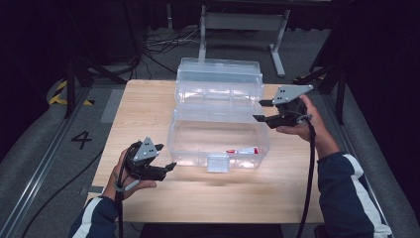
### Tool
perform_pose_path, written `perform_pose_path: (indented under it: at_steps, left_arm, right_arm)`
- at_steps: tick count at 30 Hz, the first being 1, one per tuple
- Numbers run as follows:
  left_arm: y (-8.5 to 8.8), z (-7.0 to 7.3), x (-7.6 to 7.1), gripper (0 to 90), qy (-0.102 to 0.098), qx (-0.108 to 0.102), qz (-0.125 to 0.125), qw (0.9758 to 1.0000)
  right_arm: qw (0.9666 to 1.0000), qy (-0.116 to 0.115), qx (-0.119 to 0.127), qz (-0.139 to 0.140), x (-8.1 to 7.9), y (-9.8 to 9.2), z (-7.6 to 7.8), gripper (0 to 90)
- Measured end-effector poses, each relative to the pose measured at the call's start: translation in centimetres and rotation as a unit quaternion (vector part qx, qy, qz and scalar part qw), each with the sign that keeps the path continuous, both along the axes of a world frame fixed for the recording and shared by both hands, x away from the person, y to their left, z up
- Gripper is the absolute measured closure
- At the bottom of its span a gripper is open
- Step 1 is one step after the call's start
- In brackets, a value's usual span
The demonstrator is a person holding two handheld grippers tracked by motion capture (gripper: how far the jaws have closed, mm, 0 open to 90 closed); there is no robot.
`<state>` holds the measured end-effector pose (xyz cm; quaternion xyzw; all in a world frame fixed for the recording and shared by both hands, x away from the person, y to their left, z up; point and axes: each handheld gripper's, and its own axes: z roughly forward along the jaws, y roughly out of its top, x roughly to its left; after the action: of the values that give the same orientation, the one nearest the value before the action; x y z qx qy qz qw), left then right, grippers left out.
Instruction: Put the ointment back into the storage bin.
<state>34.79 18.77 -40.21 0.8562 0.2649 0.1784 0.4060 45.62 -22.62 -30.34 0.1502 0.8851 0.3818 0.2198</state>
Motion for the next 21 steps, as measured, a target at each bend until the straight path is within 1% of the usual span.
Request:
perform_pose_path:
  at_steps: [1,2,3,6,7,8,10,11,12,13,15,19,20,21]
  left_arm:
    - [-0.4,0.4,0.1,28.8,-0.007,0.001,-0.007,1.0]
    - [-0.6,0.6,0.1,29.2,-0.01,0.002,-0.009,0.9999]
    - [-0.9,0.8,0.2,29.2,-0.009,0.0,-0.015,0.9999]
    - [-1.6,1.1,0.5,29.3,-0.008,0.008,-0.028,0.9995]
    - [-2.0,1.2,0.6,29.3,-0.007,0.009,-0.033,0.9994]
    - [-2.0,1.2,0.6,29.3,-0.007,0.009,-0.033,0.9994]
    - [-2.5,1.1,0.8,29.7,-0.007,0.021,-0.042,0.9989]
    - [-2.5,1.1,0.8,30.0,-0.007,0.021,-0.042,0.9989]
    - [-2.7,1.1,0.9,30.1,-0.009,0.024,-0.042,0.9988]
    - [-2.8,1.1,0.9,30.1,-0.007,0.026,-0.045,0.9986]
    - [-3.1,1.0,1.1,30.2,-0.005,0.026,-0.047,0.9986]
    - [-3.6,0.9,1.5,30.3,0.001,0.027,-0.054,0.9982]
    - [-3.7,0.8,1.6,30.4,0.003,0.03,-0.056,0.998]
    - [-3.9,0.8,1.7,30.9,0.005,0.035,-0.059,0.9976]
  right_arm:
    - [1.0,0.0,0.002,0.004,0.2,0.2,0.3,45.3]
    - [0.9999,-0.005,-0.002,0.009,0.4,0.5,0.7,45.2]
    - [0.9999,-0.007,-0.005,0.008,0.6,0.7,0.9,45.2]
    - [0.9998,-0.008,-0.016,0.005,1.4,1.6,1.2,45.1]
    - [0.9997,-0.01,-0.021,0.004,1.5,1.8,1.2,45.0]
    - [0.9997,-0.01,-0.021,0.004,1.5,1.8,1.2,45.0]
    - [0.9993,-0.014,-0.036,0.001,2.2,2.7,1.3,45.0]
    - [0.9991,-0.013,-0.04,0.0,2.5,2.8,1.3,45.0]
    - [0.9991,-0.012,-0.041,-0.005,2.7,3.0,1.3,45.0]
    - [0.9991,-0.012,-0.041,-0.005,2.7,3.0,1.3,45.0]
    - [0.9987,-0.014,-0.048,-0.008,3.2,3.3,1.4,45.0]
    - [0.9986,-0.006,-0.052,-0.01,3.9,3.5,1.4,44.9]
    - [0.9982,-0.008,-0.057,-0.013,4.1,3.6,1.3,44.9]
    - [0.9978,-0.002,-0.064,-0.017,4.4,3.7,1.2,44.9]
